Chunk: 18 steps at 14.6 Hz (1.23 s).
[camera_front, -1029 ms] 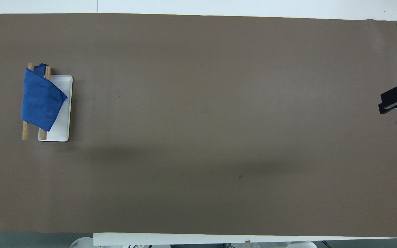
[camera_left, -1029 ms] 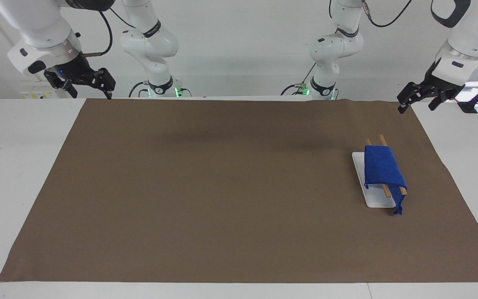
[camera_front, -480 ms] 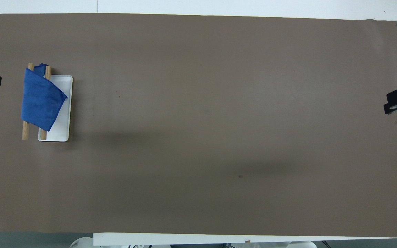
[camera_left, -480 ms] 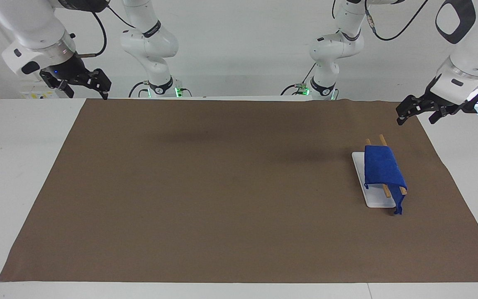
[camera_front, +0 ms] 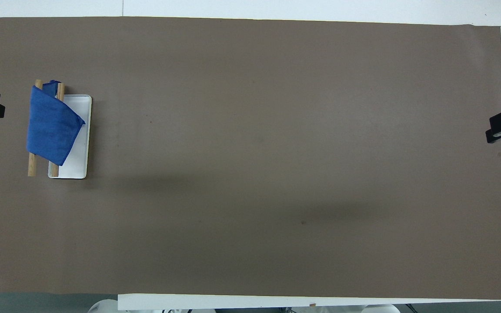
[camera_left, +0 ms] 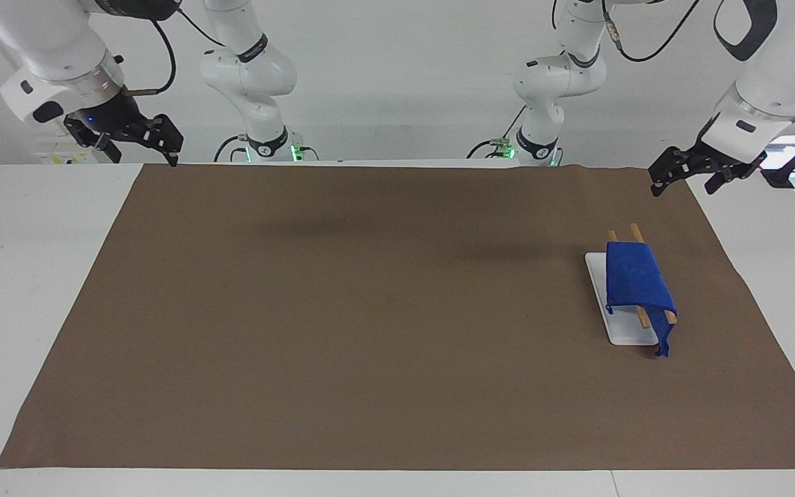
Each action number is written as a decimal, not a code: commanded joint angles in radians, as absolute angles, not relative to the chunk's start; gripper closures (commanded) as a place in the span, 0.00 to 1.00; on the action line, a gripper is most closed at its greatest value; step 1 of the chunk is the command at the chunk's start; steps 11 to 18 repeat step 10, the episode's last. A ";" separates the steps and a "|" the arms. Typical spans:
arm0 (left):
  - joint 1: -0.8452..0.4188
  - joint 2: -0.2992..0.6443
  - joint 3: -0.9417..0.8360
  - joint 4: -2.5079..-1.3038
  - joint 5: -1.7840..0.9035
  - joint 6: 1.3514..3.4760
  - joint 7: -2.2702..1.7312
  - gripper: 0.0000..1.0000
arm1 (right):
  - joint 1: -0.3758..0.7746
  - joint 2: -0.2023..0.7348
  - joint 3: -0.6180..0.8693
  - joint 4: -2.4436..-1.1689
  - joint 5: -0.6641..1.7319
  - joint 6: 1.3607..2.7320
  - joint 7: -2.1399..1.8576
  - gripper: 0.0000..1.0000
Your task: Right arm passes towel to left arm to hang
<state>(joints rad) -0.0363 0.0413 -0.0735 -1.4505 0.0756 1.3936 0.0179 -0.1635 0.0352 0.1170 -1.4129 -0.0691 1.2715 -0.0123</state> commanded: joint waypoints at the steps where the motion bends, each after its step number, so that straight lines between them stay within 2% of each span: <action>1: -0.168 -0.083 0.079 -1.595 0.086 1.454 0.101 0.00 | -0.178 0.009 0.123 -1.447 -0.067 1.292 -0.025 0.00; 4: -0.183 -0.106 0.120 -1.618 0.051 1.488 0.124 0.00 | -0.175 0.009 0.123 -1.447 -0.060 1.287 -0.031 0.00; 6: -0.143 -0.100 0.126 -1.611 -0.014 1.488 0.184 0.00 | -0.167 0.009 0.124 -1.447 -0.055 1.287 -0.031 0.00; 18: -0.109 -0.094 0.117 -1.603 -0.012 1.491 0.184 0.00 | -0.167 0.008 0.126 -1.447 -0.054 1.285 -0.031 0.00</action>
